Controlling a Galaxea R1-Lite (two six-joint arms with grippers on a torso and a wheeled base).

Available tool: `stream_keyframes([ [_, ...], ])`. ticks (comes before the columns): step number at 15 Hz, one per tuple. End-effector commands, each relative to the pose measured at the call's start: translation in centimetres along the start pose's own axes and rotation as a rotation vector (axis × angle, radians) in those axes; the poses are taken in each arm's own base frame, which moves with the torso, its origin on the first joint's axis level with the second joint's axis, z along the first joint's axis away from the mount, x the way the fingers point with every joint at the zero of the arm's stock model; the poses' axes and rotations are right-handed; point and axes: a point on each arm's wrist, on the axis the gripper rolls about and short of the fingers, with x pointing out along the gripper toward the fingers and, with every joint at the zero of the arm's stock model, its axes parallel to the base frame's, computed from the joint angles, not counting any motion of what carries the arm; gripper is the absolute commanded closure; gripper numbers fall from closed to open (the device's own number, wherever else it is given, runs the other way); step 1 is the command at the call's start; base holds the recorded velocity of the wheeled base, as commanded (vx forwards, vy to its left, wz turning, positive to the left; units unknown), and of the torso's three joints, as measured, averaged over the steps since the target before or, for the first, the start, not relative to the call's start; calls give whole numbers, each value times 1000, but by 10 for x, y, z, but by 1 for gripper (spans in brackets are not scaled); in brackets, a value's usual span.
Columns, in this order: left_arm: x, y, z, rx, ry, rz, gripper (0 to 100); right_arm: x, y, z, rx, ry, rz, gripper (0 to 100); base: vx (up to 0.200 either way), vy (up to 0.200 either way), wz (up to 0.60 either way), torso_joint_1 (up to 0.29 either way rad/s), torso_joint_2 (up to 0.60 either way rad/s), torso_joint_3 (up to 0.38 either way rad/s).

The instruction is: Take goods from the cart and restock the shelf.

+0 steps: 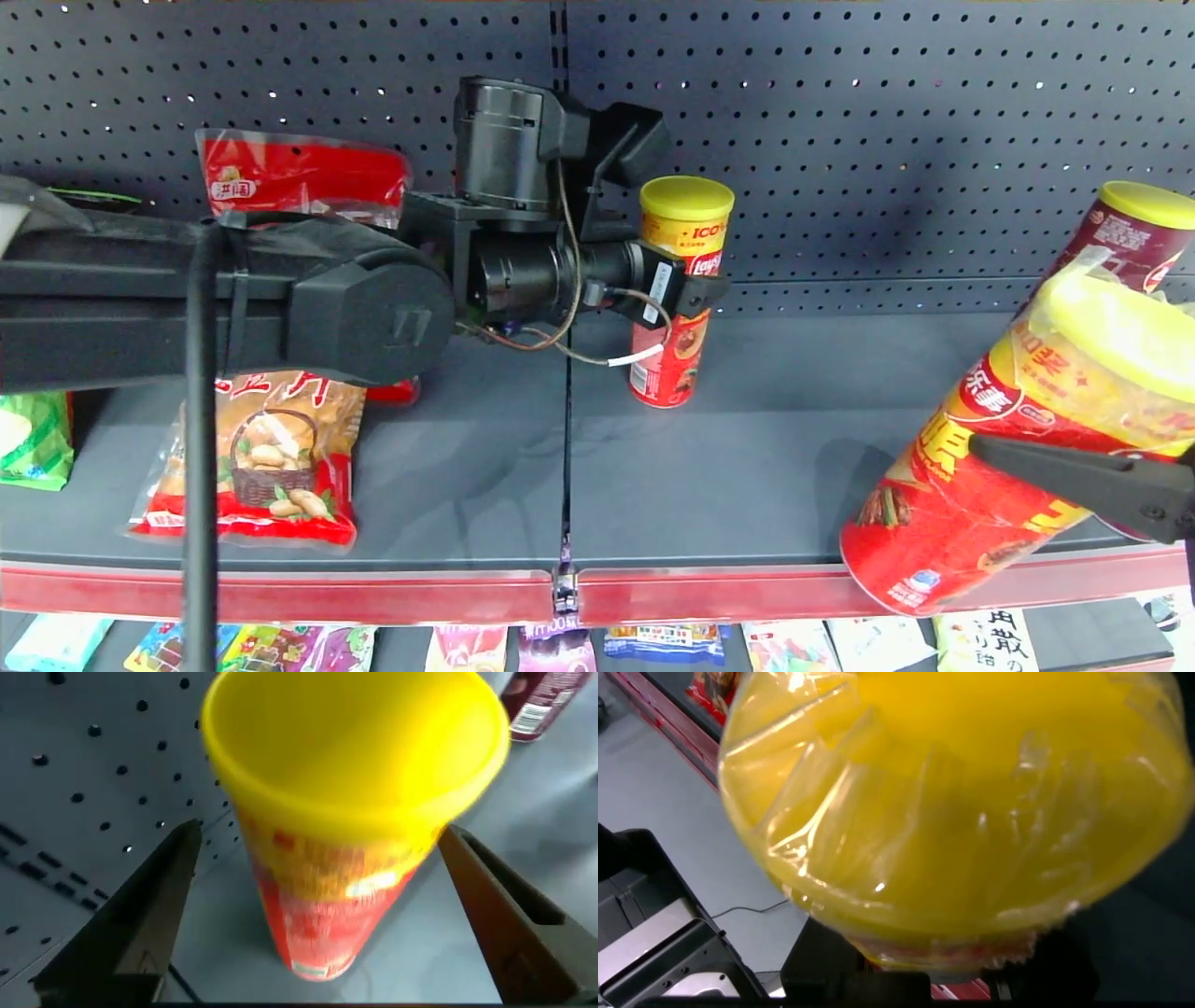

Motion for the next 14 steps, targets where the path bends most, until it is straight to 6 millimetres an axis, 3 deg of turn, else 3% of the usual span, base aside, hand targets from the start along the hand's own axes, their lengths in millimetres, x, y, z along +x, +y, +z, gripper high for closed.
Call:
stream_keyframes([
  [1,10,-1,-4,1,-3,0,0,0,0,0,-1,-2,0,100,0,0,0,0,0,0],
  [5,32,-1,-13,6,-70,50,0,0,0,0,0,1,-1,100,0,0,0,0,0,0],
  [10,35,-4,-16,11,-66,36,0,0,0,-1,1,3,-1,100,0,0,0,0,0,0],
  [11,37,-4,-18,16,-61,35,100,0,0,-1,2,6,-1,100,0,0,0,0,0,0],
  [14,38,-5,-17,15,-73,34,100,0,0,-1,3,6,-1,100,0,0,0,0,0,0],
])
